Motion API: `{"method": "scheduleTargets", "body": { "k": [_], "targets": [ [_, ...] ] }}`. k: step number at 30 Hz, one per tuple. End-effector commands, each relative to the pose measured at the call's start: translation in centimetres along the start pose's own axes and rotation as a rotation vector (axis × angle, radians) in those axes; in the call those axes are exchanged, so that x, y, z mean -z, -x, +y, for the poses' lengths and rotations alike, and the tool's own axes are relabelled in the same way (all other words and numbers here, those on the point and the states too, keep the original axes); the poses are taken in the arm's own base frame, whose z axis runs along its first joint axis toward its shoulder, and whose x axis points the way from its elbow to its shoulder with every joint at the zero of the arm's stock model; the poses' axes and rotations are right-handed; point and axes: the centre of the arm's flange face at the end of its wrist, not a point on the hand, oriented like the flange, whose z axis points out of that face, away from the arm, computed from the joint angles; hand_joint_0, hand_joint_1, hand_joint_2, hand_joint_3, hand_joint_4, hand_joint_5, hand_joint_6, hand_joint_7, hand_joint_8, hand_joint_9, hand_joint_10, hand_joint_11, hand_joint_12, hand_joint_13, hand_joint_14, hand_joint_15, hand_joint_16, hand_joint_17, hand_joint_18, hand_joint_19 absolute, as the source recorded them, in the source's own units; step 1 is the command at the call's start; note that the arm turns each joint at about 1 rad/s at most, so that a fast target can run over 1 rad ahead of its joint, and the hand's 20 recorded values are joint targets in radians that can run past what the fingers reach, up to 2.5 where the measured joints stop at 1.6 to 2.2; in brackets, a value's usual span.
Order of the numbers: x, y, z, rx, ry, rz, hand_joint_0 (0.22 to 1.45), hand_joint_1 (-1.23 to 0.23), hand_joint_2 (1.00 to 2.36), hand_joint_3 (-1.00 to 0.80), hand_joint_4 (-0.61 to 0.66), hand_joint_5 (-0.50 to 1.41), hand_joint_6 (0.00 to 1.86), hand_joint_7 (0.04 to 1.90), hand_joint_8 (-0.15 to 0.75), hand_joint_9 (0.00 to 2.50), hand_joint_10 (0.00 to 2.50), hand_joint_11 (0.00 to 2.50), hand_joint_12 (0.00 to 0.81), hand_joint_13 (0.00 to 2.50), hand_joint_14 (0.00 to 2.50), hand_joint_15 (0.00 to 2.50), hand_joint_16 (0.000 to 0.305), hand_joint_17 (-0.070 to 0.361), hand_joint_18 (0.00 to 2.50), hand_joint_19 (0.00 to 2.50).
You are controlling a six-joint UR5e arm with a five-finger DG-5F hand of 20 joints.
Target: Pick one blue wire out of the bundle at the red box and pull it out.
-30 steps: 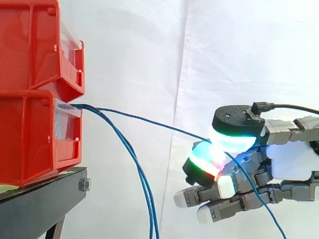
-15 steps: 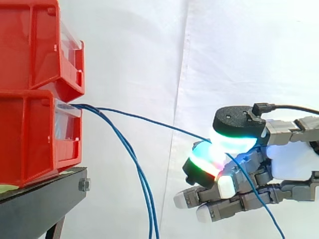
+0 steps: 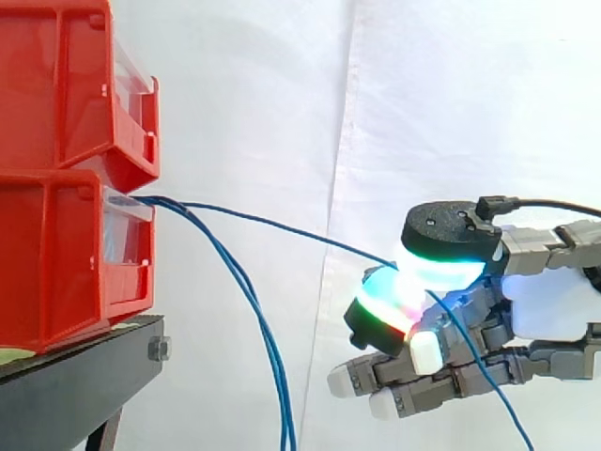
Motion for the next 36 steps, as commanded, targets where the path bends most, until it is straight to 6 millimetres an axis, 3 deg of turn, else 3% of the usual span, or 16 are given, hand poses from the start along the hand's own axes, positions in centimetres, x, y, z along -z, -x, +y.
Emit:
{"method": "scheduleTargets", "body": {
  "k": [1,8,36],
  "targets": [
    [0.00,-0.01,-0.05,0.000,-0.001,0.000,0.62,-0.77,1.02,-0.10,0.08,0.02,0.61,1.64,0.207,0.53,0.00,0.00,0.344,0.32,0.00,0.06,0.052,0.118,0.26,0.14],
    [0.00,0.01,0.05,0.000,0.001,0.000,0.62,-0.76,1.02,-0.09,0.07,0.02,0.61,1.69,0.208,0.55,0.00,0.00,0.338,0.34,0.00,0.07,0.052,0.117,0.30,0.16],
    [0.00,-0.01,-0.05,0.000,-0.001,0.000,0.62,-0.76,1.02,-0.10,0.08,0.01,0.63,1.61,0.212,0.62,0.00,0.00,0.333,0.39,0.00,0.09,0.052,0.116,0.35,0.19]
  ]
}}
